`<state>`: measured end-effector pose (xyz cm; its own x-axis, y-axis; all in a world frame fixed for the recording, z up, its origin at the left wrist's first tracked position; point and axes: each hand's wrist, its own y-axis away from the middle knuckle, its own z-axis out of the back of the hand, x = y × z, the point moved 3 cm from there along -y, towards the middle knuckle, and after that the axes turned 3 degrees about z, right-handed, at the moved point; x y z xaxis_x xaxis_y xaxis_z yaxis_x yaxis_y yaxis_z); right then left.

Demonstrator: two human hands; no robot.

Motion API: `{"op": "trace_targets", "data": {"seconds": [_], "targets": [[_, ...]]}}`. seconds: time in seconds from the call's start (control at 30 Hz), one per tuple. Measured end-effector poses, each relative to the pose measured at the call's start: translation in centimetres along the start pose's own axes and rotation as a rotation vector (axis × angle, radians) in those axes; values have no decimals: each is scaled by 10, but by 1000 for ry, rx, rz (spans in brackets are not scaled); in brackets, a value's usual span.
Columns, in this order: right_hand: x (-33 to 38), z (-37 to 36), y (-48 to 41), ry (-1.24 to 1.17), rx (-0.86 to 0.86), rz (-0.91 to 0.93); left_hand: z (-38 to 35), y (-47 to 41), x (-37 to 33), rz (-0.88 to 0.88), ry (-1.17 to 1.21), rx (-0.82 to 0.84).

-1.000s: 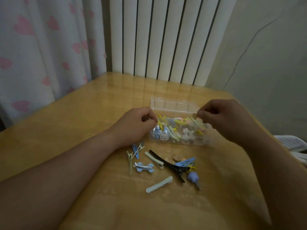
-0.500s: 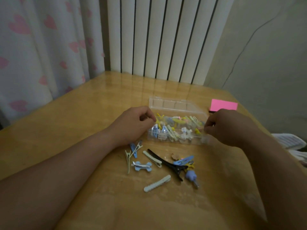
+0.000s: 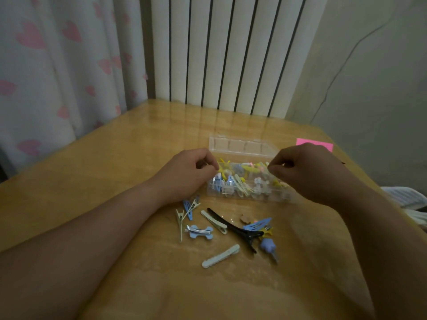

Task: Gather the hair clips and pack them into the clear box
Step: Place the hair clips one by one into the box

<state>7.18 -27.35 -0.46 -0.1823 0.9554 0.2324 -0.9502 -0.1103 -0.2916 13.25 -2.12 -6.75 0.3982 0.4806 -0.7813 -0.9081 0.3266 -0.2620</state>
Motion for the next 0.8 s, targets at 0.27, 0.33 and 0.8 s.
{"op": "trace_targets", "data": {"seconds": [0.27, 0.33, 0.8], "targets": [[26, 4, 13, -102, 363, 93, 0, 1, 0, -1, 15, 10], [30, 10, 14, -96, 359, 106, 1, 1, 0, 2, 9, 12], [44, -8, 24, 48, 657, 182, 1, 2, -2, 5, 1, 8]]}}
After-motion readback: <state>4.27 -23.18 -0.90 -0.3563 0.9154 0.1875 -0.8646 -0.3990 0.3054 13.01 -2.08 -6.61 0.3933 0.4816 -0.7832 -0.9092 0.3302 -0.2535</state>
